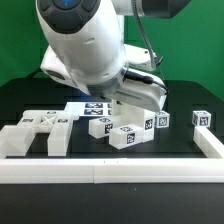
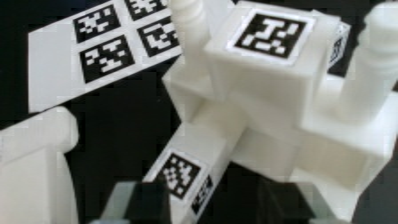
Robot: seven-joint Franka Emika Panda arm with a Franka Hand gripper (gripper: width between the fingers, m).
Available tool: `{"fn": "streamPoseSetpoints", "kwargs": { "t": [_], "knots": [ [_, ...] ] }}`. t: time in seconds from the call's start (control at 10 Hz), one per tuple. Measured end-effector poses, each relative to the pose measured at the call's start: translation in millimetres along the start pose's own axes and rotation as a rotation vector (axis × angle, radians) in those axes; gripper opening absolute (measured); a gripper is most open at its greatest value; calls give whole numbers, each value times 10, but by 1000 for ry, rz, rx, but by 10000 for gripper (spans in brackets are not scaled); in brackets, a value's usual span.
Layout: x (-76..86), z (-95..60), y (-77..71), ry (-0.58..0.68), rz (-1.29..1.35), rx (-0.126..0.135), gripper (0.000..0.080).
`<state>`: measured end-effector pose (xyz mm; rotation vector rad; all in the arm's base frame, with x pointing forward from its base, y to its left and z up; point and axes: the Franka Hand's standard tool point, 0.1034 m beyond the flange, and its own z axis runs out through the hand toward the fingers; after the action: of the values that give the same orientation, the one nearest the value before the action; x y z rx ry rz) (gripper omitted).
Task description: Assemble chair
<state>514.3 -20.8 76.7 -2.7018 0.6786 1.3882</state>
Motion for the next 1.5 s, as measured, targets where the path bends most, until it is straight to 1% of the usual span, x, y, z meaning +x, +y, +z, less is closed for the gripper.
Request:
{"fn": "streamPoseSetpoints", "kwargs": {
  "t": [0.1,0.2,0.3,0.4,0.5,0.7,1.0,1.4,1.5],
  "knots": [
    [6,1,3,1,1,1,245],
    [15,-2,4,4,1,2,444],
    [30,-8,3,11,1,3,572],
    [35,-12,7,13,2,5,626],
    [46,-48,27,21,3,10,626],
    [92,-161,54,65,-21,29,648],
    [105,-280,132,70,-19,45,649],
    [123,-282,130,77,-19,47,649],
    [192,-316,121,124,-50,52,649]
  ]
}}
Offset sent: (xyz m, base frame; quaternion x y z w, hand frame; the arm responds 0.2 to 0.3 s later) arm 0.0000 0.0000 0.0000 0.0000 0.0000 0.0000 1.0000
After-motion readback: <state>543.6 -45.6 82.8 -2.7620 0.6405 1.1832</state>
